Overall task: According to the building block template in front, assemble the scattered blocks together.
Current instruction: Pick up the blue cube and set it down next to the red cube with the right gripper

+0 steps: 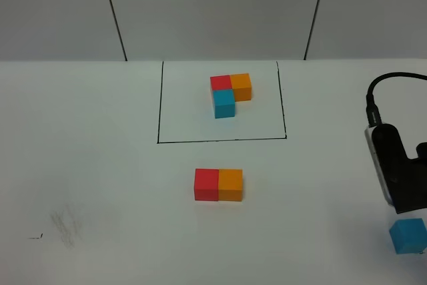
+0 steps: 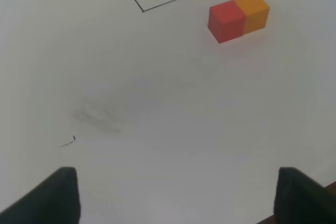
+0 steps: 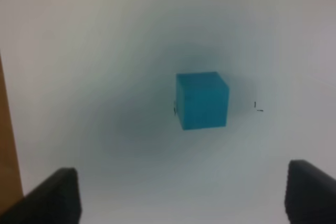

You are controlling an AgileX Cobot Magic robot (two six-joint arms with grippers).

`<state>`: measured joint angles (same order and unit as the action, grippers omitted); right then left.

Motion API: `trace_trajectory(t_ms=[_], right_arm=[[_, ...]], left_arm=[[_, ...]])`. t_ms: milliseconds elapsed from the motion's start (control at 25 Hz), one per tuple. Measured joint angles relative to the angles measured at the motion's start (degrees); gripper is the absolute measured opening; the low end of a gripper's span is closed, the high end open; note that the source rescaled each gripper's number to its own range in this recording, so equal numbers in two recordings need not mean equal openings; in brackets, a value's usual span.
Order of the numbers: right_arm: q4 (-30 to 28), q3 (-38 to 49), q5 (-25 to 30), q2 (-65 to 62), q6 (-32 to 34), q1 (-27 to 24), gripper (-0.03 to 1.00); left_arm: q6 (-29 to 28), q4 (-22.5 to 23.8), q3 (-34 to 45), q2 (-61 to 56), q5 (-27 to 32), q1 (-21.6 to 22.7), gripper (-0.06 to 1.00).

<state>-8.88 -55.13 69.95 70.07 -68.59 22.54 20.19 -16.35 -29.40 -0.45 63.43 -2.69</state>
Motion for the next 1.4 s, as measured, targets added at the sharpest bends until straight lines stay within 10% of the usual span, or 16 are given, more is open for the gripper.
trace_trajectory(t_ms=[680, 1400], right_arm=[[5.5, 7.3, -12.2, 3.7, -15.2, -13.5, 0.77], [9.8, 7.3, -23.1, 18.1, -20.1, -16.7, 0.77]], left_arm=[[0.0, 0.0, 0.0, 0.0, 0.0, 0.0, 0.85], [0.0, 0.0, 0.0, 0.0, 0.0, 0.0, 0.85]])
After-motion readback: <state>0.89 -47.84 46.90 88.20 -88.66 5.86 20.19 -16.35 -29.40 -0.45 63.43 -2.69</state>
